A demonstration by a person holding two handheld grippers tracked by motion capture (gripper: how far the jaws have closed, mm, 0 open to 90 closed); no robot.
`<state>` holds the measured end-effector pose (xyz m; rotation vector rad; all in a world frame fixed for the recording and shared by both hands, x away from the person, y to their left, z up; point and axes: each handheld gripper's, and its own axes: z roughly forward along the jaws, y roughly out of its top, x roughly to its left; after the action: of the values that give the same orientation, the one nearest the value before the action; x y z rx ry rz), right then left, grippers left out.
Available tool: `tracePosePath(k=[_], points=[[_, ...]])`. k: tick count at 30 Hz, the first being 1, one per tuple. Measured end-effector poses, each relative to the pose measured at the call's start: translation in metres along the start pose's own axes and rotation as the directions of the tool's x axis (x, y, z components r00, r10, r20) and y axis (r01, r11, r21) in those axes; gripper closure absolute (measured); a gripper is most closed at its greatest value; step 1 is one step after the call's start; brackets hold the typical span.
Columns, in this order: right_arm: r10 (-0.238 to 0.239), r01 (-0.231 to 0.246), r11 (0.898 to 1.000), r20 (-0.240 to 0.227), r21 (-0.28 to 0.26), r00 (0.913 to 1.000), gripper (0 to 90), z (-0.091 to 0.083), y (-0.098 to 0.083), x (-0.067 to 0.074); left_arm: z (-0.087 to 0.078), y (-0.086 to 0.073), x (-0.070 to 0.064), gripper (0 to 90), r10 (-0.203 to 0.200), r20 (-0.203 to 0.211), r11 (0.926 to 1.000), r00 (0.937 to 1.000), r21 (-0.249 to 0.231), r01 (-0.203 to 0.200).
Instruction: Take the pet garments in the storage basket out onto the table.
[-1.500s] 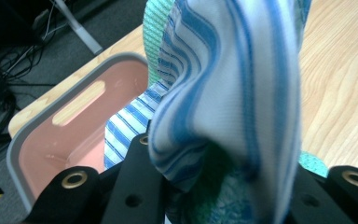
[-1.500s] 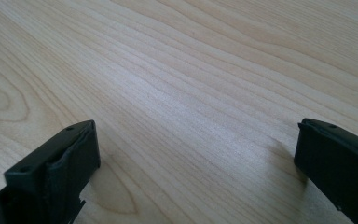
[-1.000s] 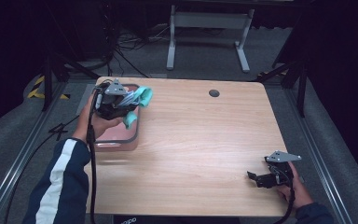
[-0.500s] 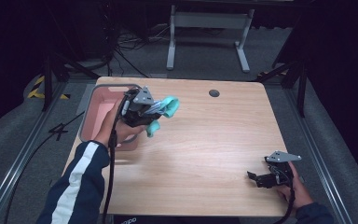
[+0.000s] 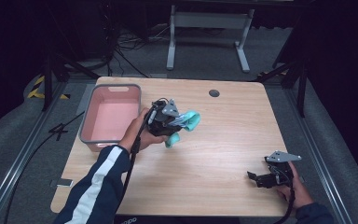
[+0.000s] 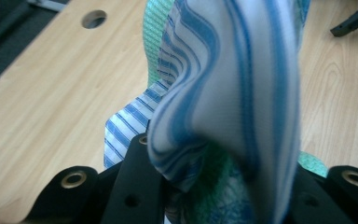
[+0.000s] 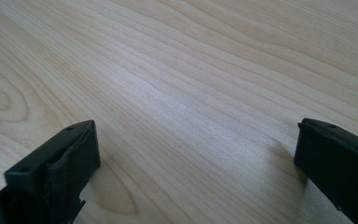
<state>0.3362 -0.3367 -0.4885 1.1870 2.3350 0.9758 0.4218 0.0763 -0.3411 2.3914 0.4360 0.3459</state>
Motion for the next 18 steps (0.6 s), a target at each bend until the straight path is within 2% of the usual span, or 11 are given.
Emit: tracePosePath(k=[7, 11, 18], points=[[0.006, -0.006, 1.000, -0.003, -0.001, 1.0000, 0.5, 0.000, 0.000, 0.000, 0.024, 0.001, -0.006, 76.1, 0.007, 0.022, 0.9989, 0.9997, 0.045, -0.008], [0.006, -0.006, 1.000, -0.003, -0.001, 1.0000, 0.5, 0.000, 0.000, 0.000, 0.033, 0.001, -0.008, 76.1, 0.002, 0.031, 0.9989, 0.9995, 0.046, -0.003], [0.006, -0.006, 1.000, -0.003, 0.000, 1.0000, 0.5, 0.000, 0.000, 0.000, 0.053, -0.003, -0.012, 75.9, 0.001, 0.049, 0.9969, 0.9988, 0.079, -0.005]])
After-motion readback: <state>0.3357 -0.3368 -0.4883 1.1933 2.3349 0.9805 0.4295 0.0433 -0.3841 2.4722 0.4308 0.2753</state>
